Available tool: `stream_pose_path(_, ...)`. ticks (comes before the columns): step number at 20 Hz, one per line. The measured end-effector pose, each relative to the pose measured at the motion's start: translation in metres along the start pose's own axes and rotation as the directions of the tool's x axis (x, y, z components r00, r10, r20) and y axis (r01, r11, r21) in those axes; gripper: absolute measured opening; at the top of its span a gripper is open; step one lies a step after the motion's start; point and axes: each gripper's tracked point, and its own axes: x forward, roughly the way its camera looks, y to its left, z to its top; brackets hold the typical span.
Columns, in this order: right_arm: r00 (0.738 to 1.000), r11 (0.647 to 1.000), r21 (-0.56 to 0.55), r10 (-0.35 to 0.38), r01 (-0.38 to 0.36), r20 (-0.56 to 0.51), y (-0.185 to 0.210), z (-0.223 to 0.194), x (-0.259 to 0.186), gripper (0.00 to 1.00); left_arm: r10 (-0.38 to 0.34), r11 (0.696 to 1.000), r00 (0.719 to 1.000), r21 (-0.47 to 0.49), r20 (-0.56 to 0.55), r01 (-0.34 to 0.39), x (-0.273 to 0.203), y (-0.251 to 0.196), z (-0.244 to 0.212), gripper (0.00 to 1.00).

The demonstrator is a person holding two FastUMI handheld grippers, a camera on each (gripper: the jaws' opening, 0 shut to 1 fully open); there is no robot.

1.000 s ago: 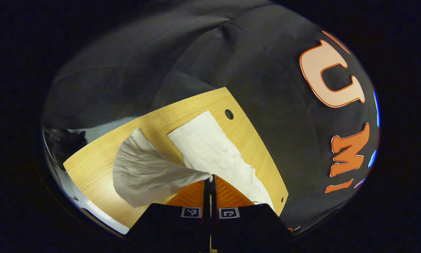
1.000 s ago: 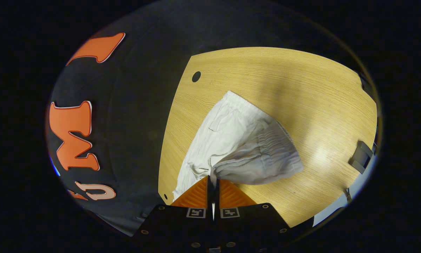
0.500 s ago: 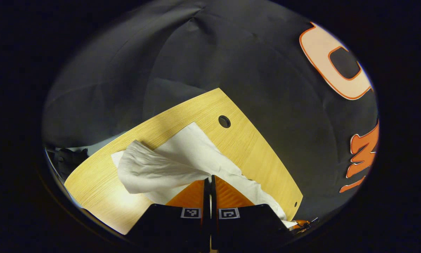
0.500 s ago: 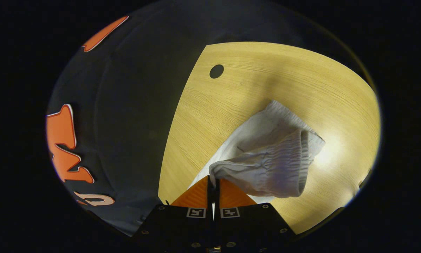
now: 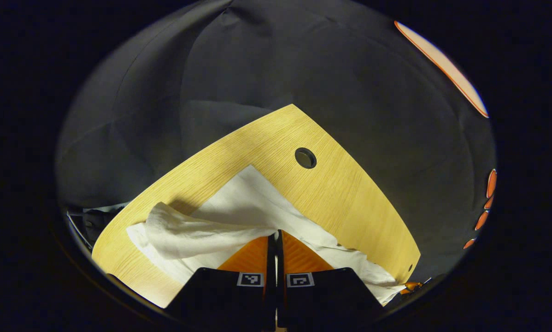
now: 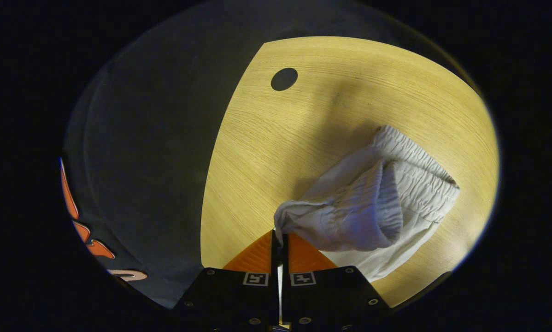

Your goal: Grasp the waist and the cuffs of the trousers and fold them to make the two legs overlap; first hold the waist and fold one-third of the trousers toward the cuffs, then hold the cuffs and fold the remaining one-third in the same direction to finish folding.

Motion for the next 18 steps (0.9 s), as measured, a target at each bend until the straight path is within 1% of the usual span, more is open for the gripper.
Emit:
stream_pose_path(2,1.0,1.0,-0.007,0.019,-0.019,0.006,0.005,0.004,0.007,0.17,0.01,1.0,1.0,0.024,-0.009,-0.01,0.007,-0.001,-0.003,0.04)
stream_pose_path(3,1.0,1.0,-0.009,0.025,-0.025,0.016,0.008,0.007,0.005,0.3,0.014,0.999,1.0,0.031,-0.005,-0.014,0.009,-0.001,-0.003,0.05)
stream_pose_path(4,0.999,0.999,-0.014,0.031,-0.03,0.029,0.01,0.011,0.006,0.52,0.019,0.999,1.0,0.036,-0.004,-0.019,0.008,-0.002,-0.001,0.06)
stream_pose_path(5,0.998,0.999,-0.024,0.039,-0.038,0.041,0.008,0.011,-0.002,0.55,0.014,0.999,1.0,0.035,-0.005,-0.014,0.006,-0.004,0.0,0.07)
stream_pose_path(6,0.998,0.999,-0.039,0.04,-0.039,0.048,0.008,0.012,-0.006,0.66,0.005,0.999,1.0,0.032,-0.002,-0.005,0.007,-0.005,-0.002,0.08)
stream_pose_path(7,0.998,0.998,-0.056,0.039,-0.036,0.056,0.008,0.011,-0.012,1.0,0.002,1.0,1.0,0.031,0.004,-0.002,0.004,-0.005,-0.002,0.19)
stream_pose_path(8,0.997,0.997,-0.075,0.038,-0.034,0.061,0.008,0.011,-0.015,0.98,-0.006,0.999,1.0,0.033,0.012,0.005,0.004,-0.007,0.001,0.3)
stream_pose_path(11,0.994,0.987,-0.147,0.071,-0.057,0.089,0.012,0.008,-0.035,0.99,0.012,0.996,0.998,0.084,0.061,-0.017,-0.017,-0.006,0.006,1.0)
stream_pose_path(12,0.991,0.983,-0.169,0.087,-0.069,0.102,0.014,0.009,-0.041,0.99,0.018,0.993,0.996,0.114,0.089,-0.028,-0.025,-0.007,0.011,0.95)
stream_pose_path(13,0.987,0.979,-0.186,0.107,-0.084,0.117,0.016,0.01,-0.049,1.0,0.011,0.99,0.993,0.142,0.119,-0.028,-0.033,-0.01,0.016,1.0)
stream_pose_path(15,0.981,0.974,-0.206,0.129,-0.098,0.146,0.013,0.012,-0.066,0.99,-0.013,0.982,0.987,0.187,0.162,-0.018,-0.055,-0.02,0.021,1.0)
stream_pose_path(18,0.976,0.976,-0.208,0.109,-0.069,0.19,-0.01,0.018,-0.086,0.99,-0.067,0.968,0.977,0.252,0.202,0.014,-0.083,-0.033,0.023,0.99)
